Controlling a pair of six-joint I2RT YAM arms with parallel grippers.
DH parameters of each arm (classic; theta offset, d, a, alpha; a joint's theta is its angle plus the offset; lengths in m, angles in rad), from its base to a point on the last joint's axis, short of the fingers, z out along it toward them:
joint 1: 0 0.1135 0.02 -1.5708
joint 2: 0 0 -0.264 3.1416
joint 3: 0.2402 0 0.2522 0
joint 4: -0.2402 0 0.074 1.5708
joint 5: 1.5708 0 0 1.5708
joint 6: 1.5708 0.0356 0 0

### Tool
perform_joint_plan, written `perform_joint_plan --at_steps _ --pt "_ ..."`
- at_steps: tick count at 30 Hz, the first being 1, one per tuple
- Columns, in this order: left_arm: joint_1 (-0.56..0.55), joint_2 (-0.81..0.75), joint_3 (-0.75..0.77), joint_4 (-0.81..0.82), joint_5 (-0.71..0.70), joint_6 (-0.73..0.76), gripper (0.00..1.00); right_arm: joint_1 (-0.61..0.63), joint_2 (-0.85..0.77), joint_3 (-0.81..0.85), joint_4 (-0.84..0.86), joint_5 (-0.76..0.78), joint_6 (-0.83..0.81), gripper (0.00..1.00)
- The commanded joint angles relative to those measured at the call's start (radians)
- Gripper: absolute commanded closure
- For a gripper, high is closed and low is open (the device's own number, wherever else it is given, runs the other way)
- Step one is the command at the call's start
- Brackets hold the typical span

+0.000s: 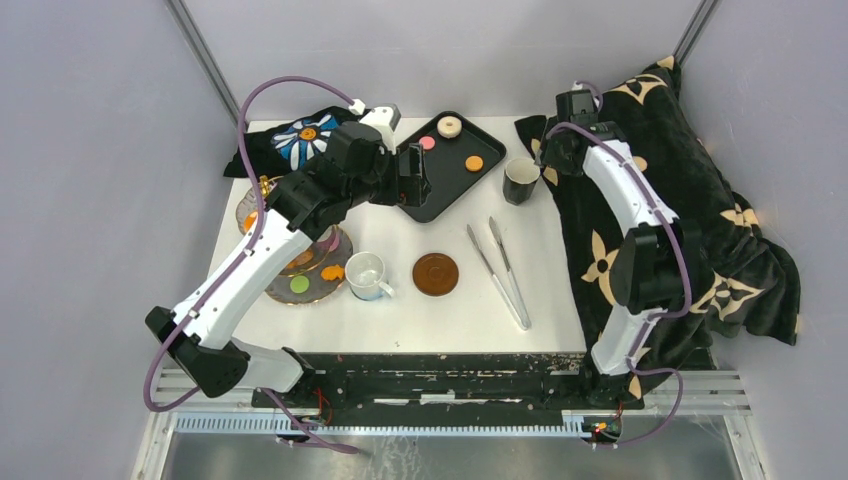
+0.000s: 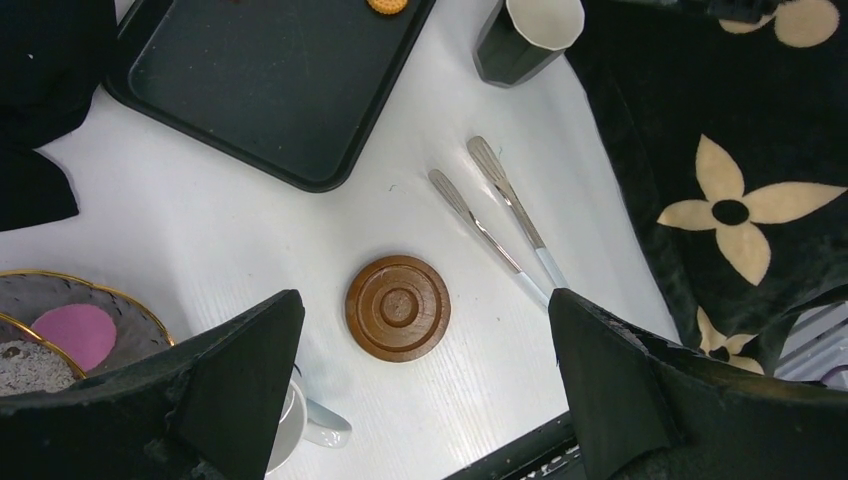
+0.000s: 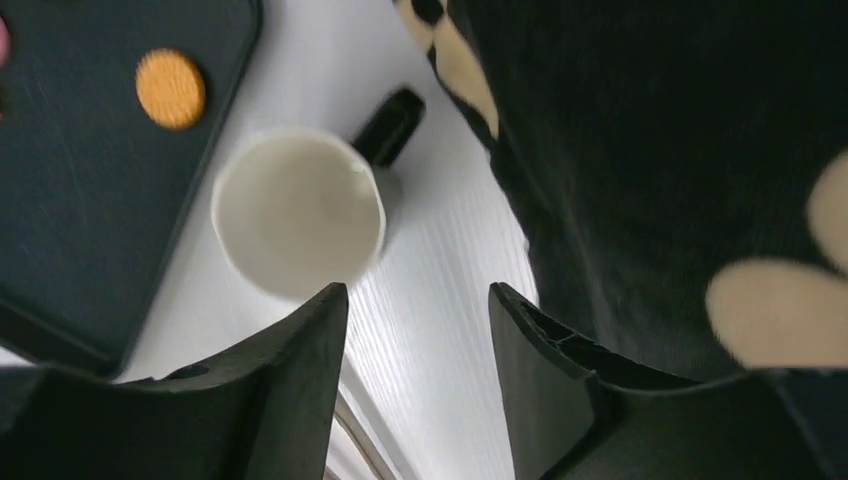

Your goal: Serve the afternoon tea

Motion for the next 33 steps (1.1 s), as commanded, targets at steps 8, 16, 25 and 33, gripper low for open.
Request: perform_joint_plan --at_steps 8,16,25,33 --pt "0.001 -0.017 0.002 0.059 0.030 0.040 0.01 -0.018 0.422 0.586 -0.134 0.078 0.100 0.56" --pt "0.002 -0.032 -0.024 0.058 0.021 0.039 0.01 -0.021 0.456 0.558 -0.110 0.077 0.062 0.62" --pt "0.001 -0.026 -0.024 0.070 0.046 0.041 0.01 -0.022 0.396 0.426 -0.093 0.102 0.034 0.63" --pt "0.001 -0.037 -0.034 0.070 0.040 0.040 0.01 -0.021 0.261 0.225 -0.037 0.080 0.054 0.65"
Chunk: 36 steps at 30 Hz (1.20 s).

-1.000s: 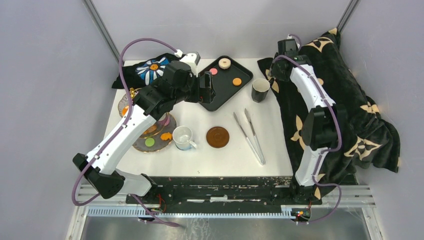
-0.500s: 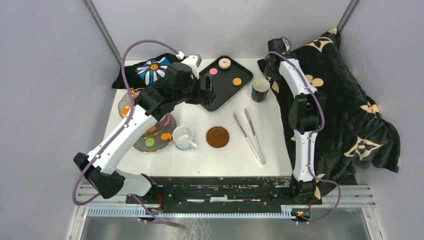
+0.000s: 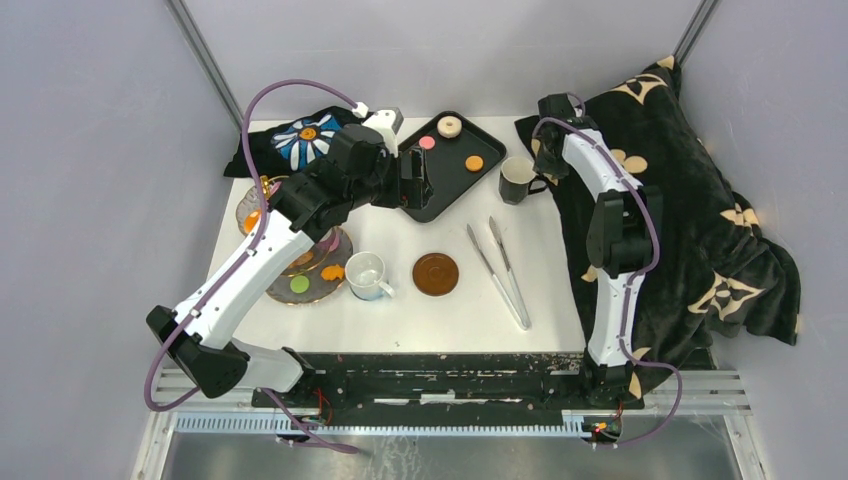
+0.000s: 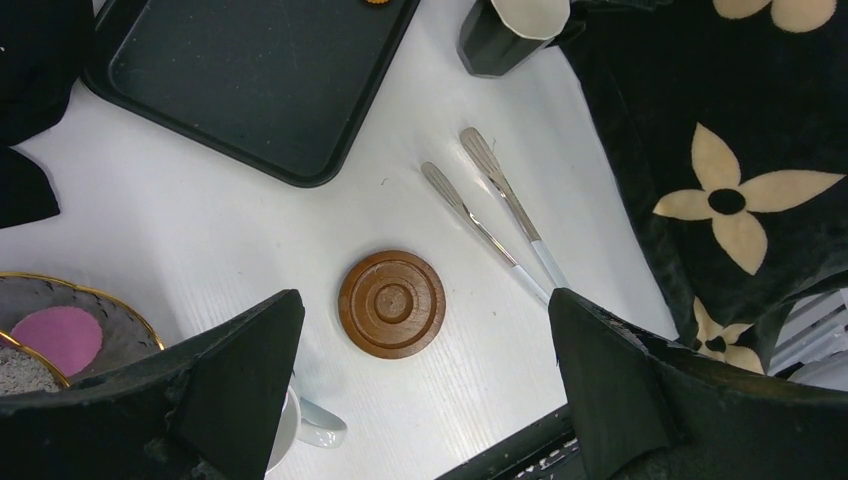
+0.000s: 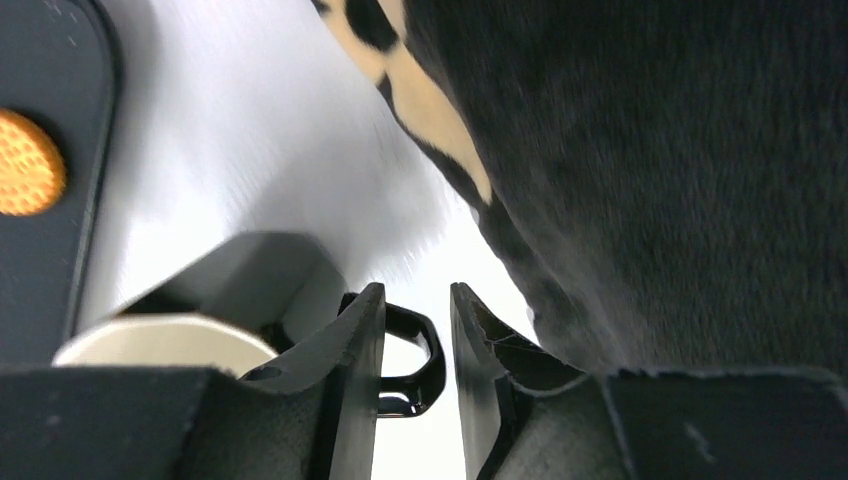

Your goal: Serve the afternoon tea

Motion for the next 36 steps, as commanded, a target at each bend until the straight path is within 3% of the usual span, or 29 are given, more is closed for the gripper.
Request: perform_joint_plan --at_steps 1,13,19,23,27,36 --pt "0.001 -0.032 -0.003 0.046 0.014 0.039 0.01 0.001 -0.139 -0.097 0.038 -0.013 0.010 0.65" --pt "0.001 -0.038 -0.021 0.064 0.026 0.031 0.01 0.001 -0.378 -0.351 0.090 -0.108 -0.057 0.62" --pt "0.001 -0.057 -0.037 0.067 0.016 0.026 0.01 0.002 -0.519 -0.482 0.206 -0.251 -0.199 0.34" --pt "0.001 -0.059 -0.045 0.075 0.030 0.017 0.01 0.002 -0.475 -0.443 0.130 -0.349 -0.387 0.30" --pt "0.001 -0.066 -0.046 0.077 0.032 0.010 0.01 0.002 -0.409 -0.388 0.061 -0.350 -0.551 0.29" --pt "0.001 -0.064 -0.053 0.086 0.028 -0.001 0.01 0.002 -0.307 -0.391 0.152 -0.366 -0.597 0.32"
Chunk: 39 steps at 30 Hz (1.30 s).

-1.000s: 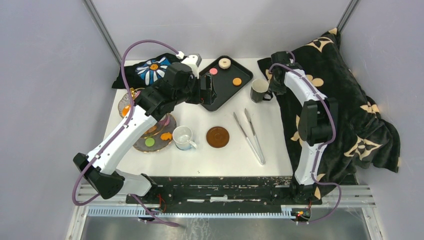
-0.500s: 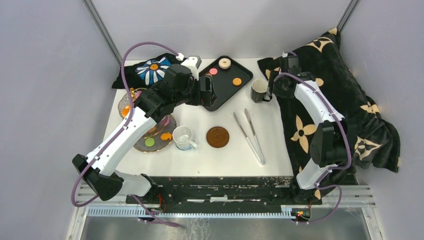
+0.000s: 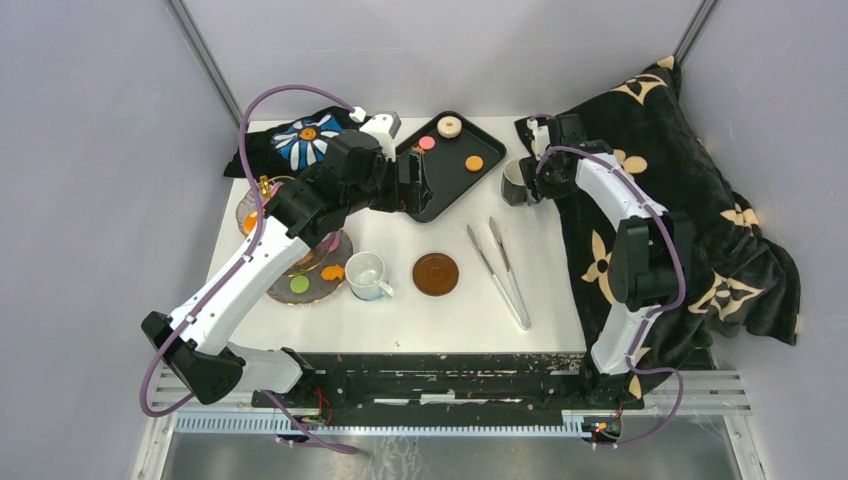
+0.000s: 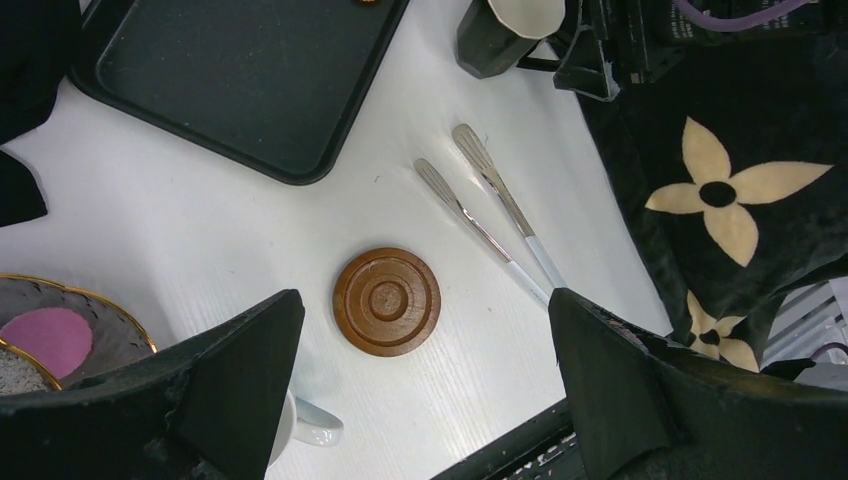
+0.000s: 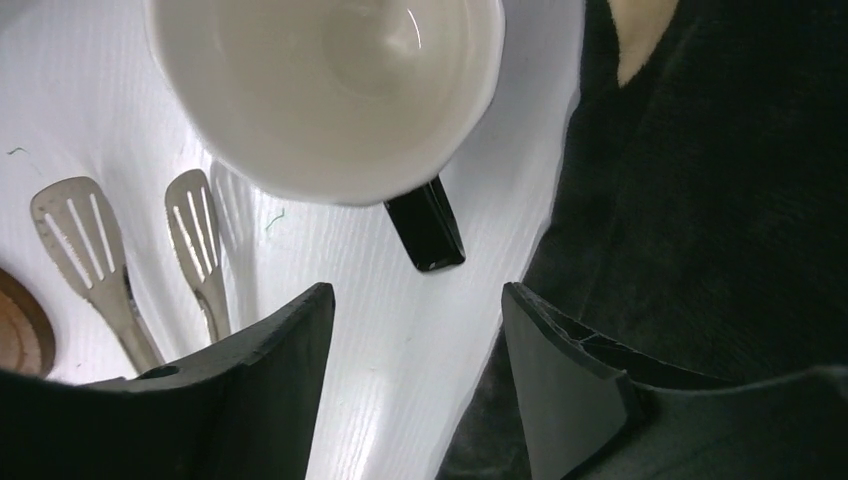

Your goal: Serve the afternoon tea

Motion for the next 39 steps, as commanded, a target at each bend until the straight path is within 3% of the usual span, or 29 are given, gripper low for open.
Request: perform_joint_plan --at_steps 1,12,17,20,21,27,39 --pt "0.002 -0.025 -0.002 0.055 0.009 0.000 0.01 0.000 0.037 0.029 0.083 -0.019 -0.046 0.33" --pt "0.001 -0.019 -0.009 0.053 -0.003 -0.002 0.01 0.005 0.094 0.025 0.163 -0.059 -0.028 0.49" --pt "0.002 -0.022 -0.013 0.045 -0.015 -0.003 0.01 0.017 0.090 0.014 0.145 -0.050 -0.025 0.75" --pt "0.001 -0.032 -0.022 0.046 -0.018 -0.006 0.01 0.026 0.065 -0.009 0.153 -0.028 -0.007 0.97" --pt "0.001 -0.034 -0.027 0.047 -0.018 -0.006 0.01 0.032 0.053 -0.013 0.151 -0.012 0.001 0.99" --pt "0.001 -0.048 -0.044 0.050 -0.020 -0.004 0.01 0.104 -0.058 -0.045 0.137 0.070 0.080 0.99" --pt "0.002 -0.161 -0.053 0.024 -0.051 0.001 0.01 0.363 -0.371 -0.169 0.093 0.168 0.317 0.99"
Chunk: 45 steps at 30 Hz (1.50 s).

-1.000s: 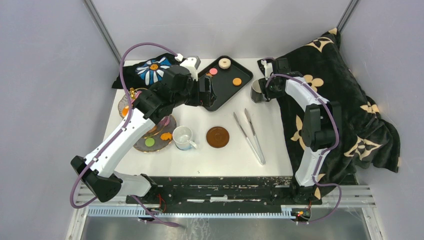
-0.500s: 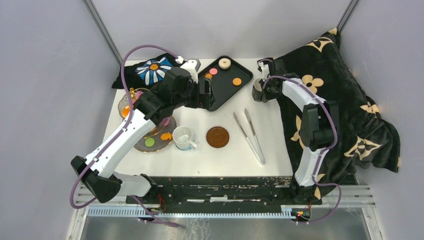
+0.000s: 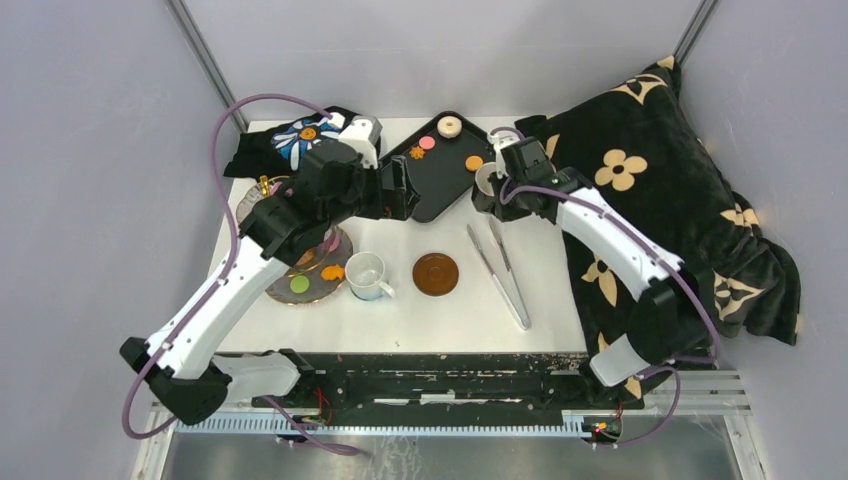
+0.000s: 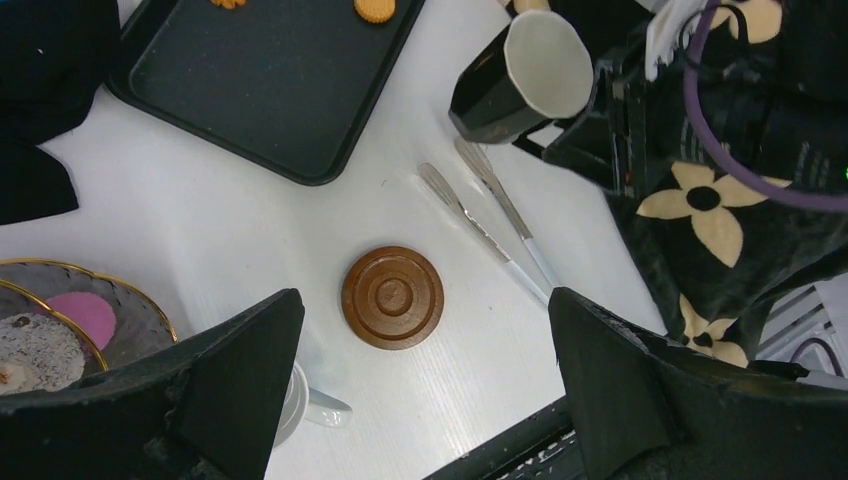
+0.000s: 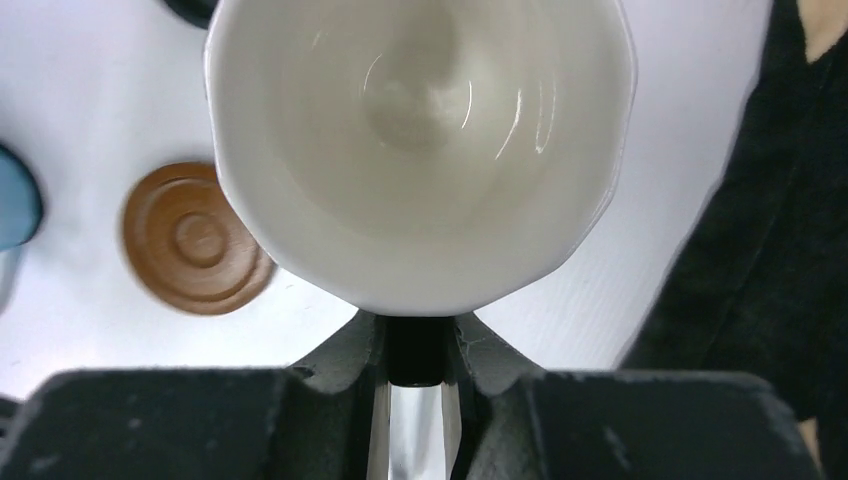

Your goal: Serve the afternoon tea

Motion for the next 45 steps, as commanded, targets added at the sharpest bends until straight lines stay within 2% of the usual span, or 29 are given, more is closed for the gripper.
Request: perform_joint_plan --at_steps 1,9,17,25,35,45 --pt "0.002 -0.067 0.004 0.022 -0.022 0.001 0.01 0.091 -0.142 -0.024 0.059 0.042 0.128 0.99" --pt "0.001 -0.090 0.026 -0.004 -0.041 0.009 0.01 0.308 -0.162 -0.064 0.031 0.119 0.210 0.99" --pt "0.002 -0.097 -0.003 0.014 -0.045 -0.007 0.01 0.449 -0.076 -0.029 -0.003 0.159 0.208 0.99" --pt "0.002 -0.105 -0.021 0.019 -0.049 -0.008 0.01 0.507 -0.016 -0.060 0.028 0.151 0.220 0.99" --pt "0.002 -0.116 -0.031 0.010 -0.061 -0.006 0.01 0.524 0.059 -0.056 0.041 0.141 0.217 0.99" --pt "0.001 -0.105 -0.031 0.014 -0.057 -0.007 0.01 0.523 0.062 -0.092 0.056 0.137 0.225 0.99"
